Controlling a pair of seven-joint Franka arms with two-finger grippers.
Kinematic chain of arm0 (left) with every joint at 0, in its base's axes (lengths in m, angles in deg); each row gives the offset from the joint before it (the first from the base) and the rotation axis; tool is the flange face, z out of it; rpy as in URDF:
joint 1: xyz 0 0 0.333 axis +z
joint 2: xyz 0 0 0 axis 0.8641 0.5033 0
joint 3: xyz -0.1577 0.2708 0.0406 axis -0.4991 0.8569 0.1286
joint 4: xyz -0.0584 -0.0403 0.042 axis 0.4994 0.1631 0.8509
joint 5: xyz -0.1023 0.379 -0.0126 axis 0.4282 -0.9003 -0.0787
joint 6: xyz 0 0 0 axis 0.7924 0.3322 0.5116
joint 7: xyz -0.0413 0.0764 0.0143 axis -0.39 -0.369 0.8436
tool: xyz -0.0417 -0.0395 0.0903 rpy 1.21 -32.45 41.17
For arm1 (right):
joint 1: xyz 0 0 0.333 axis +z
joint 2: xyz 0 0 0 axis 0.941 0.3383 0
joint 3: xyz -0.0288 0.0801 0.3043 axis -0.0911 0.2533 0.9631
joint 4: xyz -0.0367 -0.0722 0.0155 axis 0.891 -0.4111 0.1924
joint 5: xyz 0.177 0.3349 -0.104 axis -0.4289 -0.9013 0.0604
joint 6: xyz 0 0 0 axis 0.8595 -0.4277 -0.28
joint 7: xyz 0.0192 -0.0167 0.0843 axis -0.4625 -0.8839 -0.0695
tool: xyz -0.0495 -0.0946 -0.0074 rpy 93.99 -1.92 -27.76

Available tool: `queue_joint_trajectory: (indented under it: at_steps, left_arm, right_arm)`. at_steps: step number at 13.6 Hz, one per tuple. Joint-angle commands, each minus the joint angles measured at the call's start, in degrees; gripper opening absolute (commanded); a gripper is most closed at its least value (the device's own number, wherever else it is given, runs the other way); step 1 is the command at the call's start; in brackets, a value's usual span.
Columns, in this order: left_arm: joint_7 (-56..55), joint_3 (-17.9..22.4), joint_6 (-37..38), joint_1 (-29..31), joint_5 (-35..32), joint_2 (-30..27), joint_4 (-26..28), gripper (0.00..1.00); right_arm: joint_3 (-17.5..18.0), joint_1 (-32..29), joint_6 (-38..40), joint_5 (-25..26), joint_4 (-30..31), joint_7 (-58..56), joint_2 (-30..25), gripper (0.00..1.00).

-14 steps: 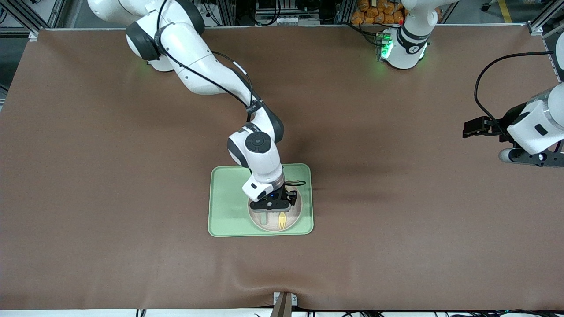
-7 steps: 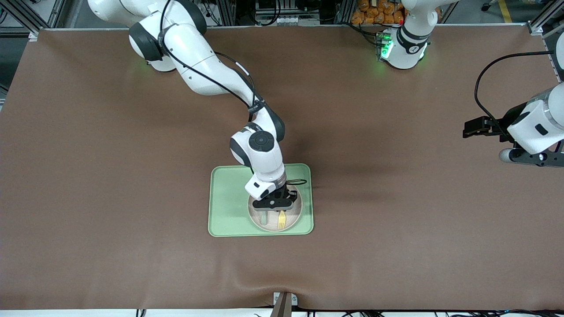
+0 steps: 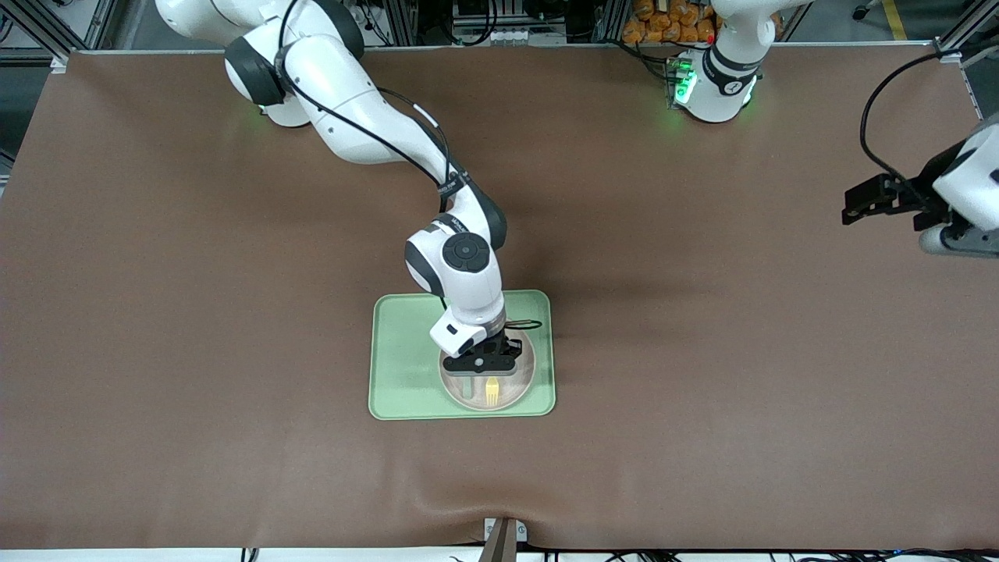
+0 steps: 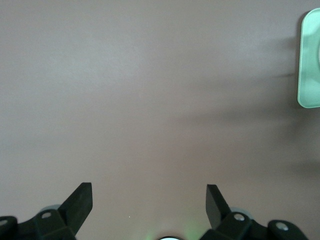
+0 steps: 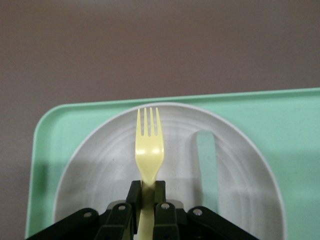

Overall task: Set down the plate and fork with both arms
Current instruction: 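Carry the fork off the plate and lower it onto the tray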

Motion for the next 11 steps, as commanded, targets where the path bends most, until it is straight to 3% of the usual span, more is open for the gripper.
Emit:
queue_joint_trajectory:
  at_steps: [1,6,7,9,11]
  left_arm:
    - [-0.38,-0.39,0.67,0.34,0.64,-1.89,0.35,1.0]
    - [0.32,0.57,1.19,0.08,0.72,-4.53,0.08,1.0]
    - [0.41,1.97,3.02,-1.66,0.46,-4.62,-0.09,1.0]
    - [0.15,9.85,4.35,-9.9,0.28,-6.1,-0.27,1.0]
    - [0.59,12.79,4.88,-12.92,0.72,-7.08,-0.18,1.0]
  right_arm:
    - [1.08,-2.2,3.97,-0.5,0.67,0.47,-4.68,0.0]
    - [3.46,-9.06,6.08,-2.18,5.31,-8.38,-8.63,0.0]
    - [3.46,-10.11,5.74,-2.18,7.85,-10.84,-9.77,0.0]
    - [3.37,-11.0,4.16,-2.18,12.52,-12.71,-11.27,0.0]
    - [3.2,-11.79,0.22,-2.0,18.39,-13.84,-12.85,0.0]
